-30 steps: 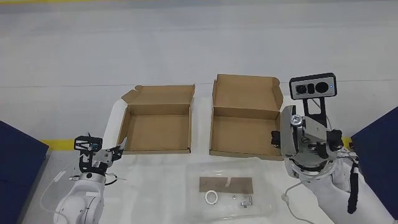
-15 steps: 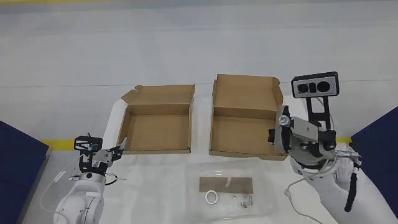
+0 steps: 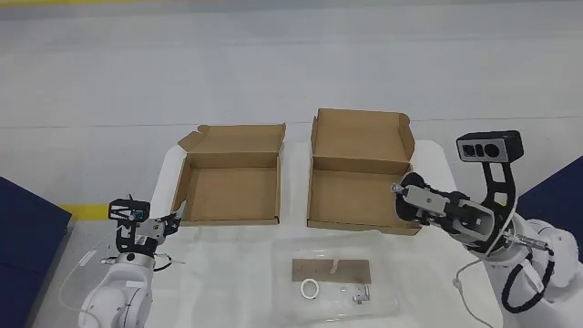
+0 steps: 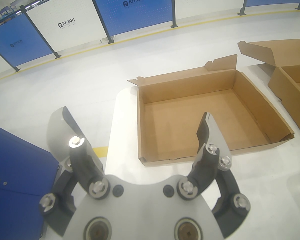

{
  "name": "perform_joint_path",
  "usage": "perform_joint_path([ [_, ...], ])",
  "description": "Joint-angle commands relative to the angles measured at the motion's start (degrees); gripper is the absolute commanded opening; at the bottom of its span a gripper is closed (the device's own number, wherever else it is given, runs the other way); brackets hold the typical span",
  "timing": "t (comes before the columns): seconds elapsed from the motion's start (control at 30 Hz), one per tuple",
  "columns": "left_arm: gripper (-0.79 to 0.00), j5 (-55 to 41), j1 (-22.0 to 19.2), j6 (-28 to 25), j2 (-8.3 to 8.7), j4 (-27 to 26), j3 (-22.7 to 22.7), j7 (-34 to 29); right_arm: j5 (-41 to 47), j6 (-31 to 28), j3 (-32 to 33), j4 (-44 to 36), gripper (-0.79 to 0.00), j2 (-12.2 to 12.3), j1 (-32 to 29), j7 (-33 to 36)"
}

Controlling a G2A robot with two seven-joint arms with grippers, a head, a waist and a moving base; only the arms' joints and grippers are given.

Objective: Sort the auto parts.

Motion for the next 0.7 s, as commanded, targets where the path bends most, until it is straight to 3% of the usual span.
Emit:
perform_joint_path([
  [0.0, 0.0, 0.0, 0.0, 0.0, 0.0, 0.0, 0.0, 0.0, -3.15, 0.29, 3.52, 0.32, -0.785, 0.11, -3.68, 1.01],
  [0.07, 0.0, 0.0, 0.0, 0.0, 0.0, 0.0, 0.0, 0.0, -3.28, -0.27, 5.32, 0.35, -0.785, 0.05, -6.19, 1.59],
  [0.33, 0.0, 0.0, 0.0, 0.0, 0.0, 0.0, 0.0, 0.0, -3.74, -0.11, 5.43, 0.34, -0.785, 0.05, -6.11, 1.38],
  [0.43, 0.0, 0.0, 0.0, 0.0, 0.0, 0.0, 0.0, 0.0, -16.29, 4.35, 8.2, -0.25, -0.785, 0.34, -5.64, -0.55],
  [0.67, 0.0, 0.0, 0.0, 0.0, 0.0, 0.0, 0.0, 0.0, -35.62, 15.97, 11.79, -3.23, -0.785, 0.98, -5.97, -0.59],
])
